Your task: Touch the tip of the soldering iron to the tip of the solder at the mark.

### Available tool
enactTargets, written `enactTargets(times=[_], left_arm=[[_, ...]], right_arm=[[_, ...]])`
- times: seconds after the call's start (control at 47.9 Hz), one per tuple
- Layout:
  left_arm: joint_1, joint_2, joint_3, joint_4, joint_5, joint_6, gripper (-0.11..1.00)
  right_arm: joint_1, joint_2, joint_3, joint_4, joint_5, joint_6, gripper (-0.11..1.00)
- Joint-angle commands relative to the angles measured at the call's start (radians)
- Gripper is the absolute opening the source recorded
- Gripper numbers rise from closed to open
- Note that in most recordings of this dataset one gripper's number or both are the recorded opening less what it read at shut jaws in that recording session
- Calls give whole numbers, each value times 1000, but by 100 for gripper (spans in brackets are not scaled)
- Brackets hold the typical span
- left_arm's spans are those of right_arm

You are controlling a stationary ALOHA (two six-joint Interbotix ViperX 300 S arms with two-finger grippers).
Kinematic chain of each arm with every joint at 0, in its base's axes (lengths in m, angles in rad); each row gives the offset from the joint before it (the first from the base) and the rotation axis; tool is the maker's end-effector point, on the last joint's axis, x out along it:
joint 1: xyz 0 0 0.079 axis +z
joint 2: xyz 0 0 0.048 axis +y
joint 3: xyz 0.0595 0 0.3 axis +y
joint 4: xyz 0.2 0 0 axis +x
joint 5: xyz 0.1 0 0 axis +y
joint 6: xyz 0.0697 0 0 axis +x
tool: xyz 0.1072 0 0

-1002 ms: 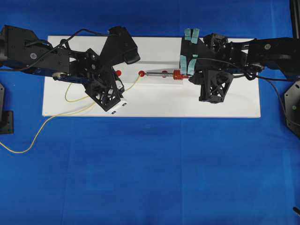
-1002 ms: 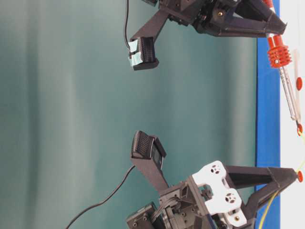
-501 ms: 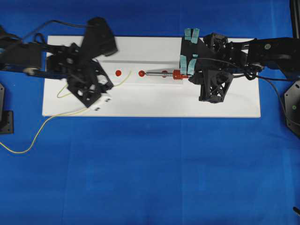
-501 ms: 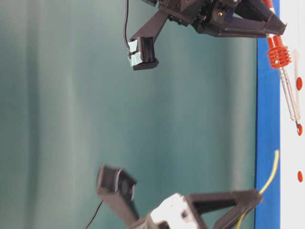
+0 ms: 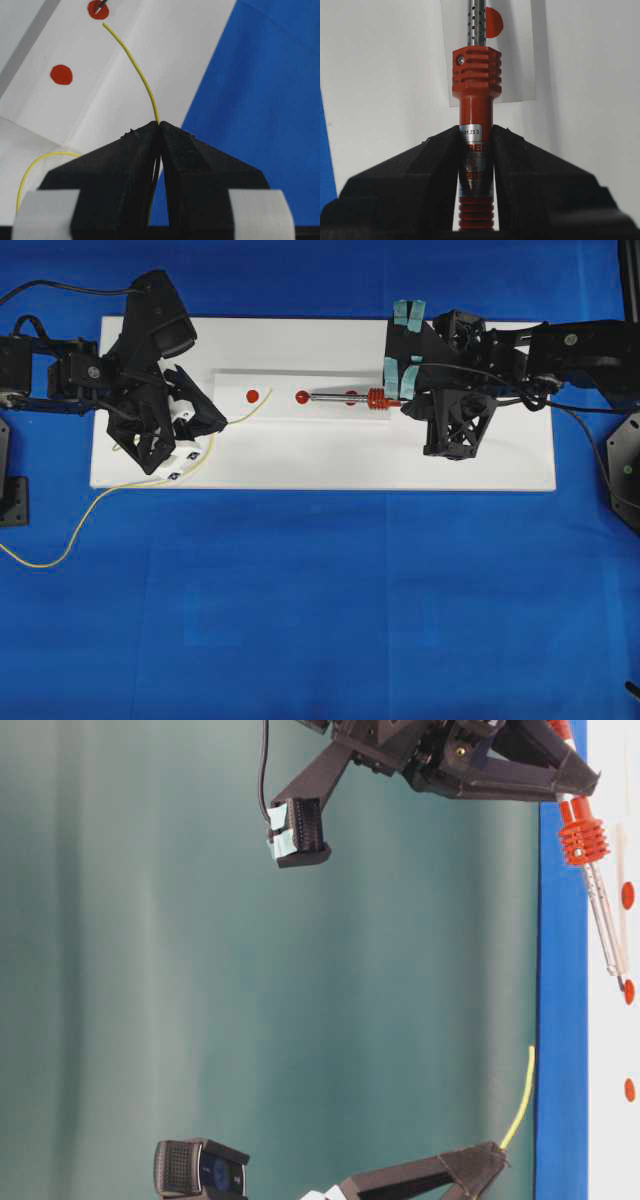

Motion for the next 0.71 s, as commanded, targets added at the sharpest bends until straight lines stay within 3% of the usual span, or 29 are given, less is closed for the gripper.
enactTargets(times=[0.0, 0.689], left_arm=[[-3, -15, -11, 3, -5, 0, 3], [-3, -11, -15, 3, 18, -2, 3]], right_arm=[[-6, -32, -14, -3, 6, -2, 7], [-69, -448, 193, -6, 170, 18, 7]])
